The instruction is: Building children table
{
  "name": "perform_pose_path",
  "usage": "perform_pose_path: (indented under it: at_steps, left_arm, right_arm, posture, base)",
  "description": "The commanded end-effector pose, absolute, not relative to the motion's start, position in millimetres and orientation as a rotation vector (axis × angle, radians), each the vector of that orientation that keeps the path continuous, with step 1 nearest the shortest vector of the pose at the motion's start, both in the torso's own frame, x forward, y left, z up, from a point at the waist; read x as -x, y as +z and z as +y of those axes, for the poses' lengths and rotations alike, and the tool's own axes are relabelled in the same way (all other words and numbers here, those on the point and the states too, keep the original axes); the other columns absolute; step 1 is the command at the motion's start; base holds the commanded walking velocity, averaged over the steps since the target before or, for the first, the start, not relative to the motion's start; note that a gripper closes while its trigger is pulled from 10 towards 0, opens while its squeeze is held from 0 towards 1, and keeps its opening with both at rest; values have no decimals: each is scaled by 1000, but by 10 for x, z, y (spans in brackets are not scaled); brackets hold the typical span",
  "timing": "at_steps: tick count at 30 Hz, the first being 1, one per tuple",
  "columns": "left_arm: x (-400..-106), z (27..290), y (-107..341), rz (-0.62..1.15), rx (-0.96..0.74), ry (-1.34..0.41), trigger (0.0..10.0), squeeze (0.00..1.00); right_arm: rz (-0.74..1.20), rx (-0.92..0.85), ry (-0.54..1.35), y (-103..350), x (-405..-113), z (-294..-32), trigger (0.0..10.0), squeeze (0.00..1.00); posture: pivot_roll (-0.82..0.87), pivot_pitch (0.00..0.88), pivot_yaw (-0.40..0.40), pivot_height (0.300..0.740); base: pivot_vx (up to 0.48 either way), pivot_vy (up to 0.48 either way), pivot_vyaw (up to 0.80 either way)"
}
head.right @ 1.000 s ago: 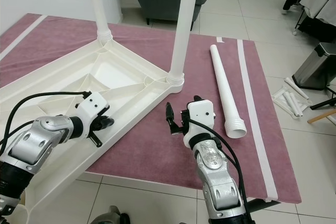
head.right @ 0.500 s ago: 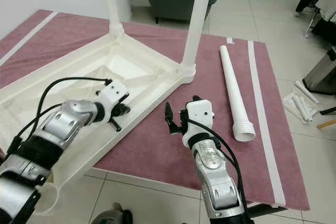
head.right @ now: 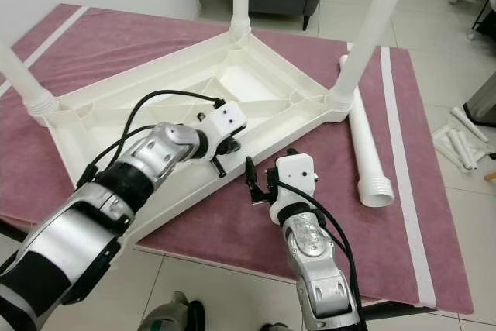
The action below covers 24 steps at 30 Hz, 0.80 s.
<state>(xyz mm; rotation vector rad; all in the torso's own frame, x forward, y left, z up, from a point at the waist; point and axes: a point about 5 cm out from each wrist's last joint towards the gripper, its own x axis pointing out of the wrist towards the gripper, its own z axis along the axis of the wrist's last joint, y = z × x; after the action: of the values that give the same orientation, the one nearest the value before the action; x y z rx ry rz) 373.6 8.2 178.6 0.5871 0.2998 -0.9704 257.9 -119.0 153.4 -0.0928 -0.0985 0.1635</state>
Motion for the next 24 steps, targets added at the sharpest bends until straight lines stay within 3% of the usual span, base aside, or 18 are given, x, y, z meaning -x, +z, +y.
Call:
perform_pose_path:
  at_steps: [1, 2, 3, 4, 11, 12, 15, 22, 24]
  left_arm:
    - [-3863, 36, 2065, 99, -670, -749, 10000, 0]
    - [-3893, 65, 2051, 105, -668, -696, 10000, 780]
    - [-3893, 65, 2051, 105, -668, -696, 10000, 780]
    - [-3908, 79, 2048, 107, -657, -676, 10000, 1000]
    - [-3995, 209, 2125, 103, -520, -580, 10000, 1000]
    - [-4001, 218, 2176, 79, -465, -596, 10000, 0]
    - [-3992, 258, 2307, -8, -366, -658, 10000, 0]
    - [-3868, 521, 2340, -119, -331, -772, 10000, 0]
    - [-3630, 834, 2198, -124, -372, -814, 10000, 0]
  right_arm:
    - [-94, 99, 159, 1537, -2548, -1184, 10000, 0]
    - [-93, 99, 153, 1538, -2542, -1190, 10000, 0]
    - [-93, 99, 153, 1538, -2542, -1190, 10000, 0]
    - [-93, 99, 151, 1538, -2540, -1194, 10000, 0]
    - [-92, 102, 151, 1537, -2548, -1201, 10000, 0]
    - [-93, 103, 156, 1536, -2559, -1192, 10000, 0]
    - [-93, 104, 166, 1537, -2582, -1175, 10000, 0]
    - [-77, 126, 174, 1516, -2609, -1173, 10000, 0]
    - [-37, 166, 169, 1454, -2637, -1200, 10000, 0]
  posture:
    - [48, 109, 82, 740]
    - [44, 110, 85, 740]
    - [44, 110, 85, 740]
    - [44, 110, 85, 740]
    - [55, 106, 73, 740]
    - [61, 104, 69, 740]
    - [70, 101, 63, 740]
    - [81, 98, 50, 740]
    - [98, 95, 32, 740]
  base:
    - [0, 0, 0]
    - [0, 0, 0]
    - [0, 0, 0]
    - [0, 0, 0]
    - [0, 0, 0]
    - [0, 0, 0]
    - [0, 0, 0]
    - [0, 0, 0]
    - [0, 0, 0]
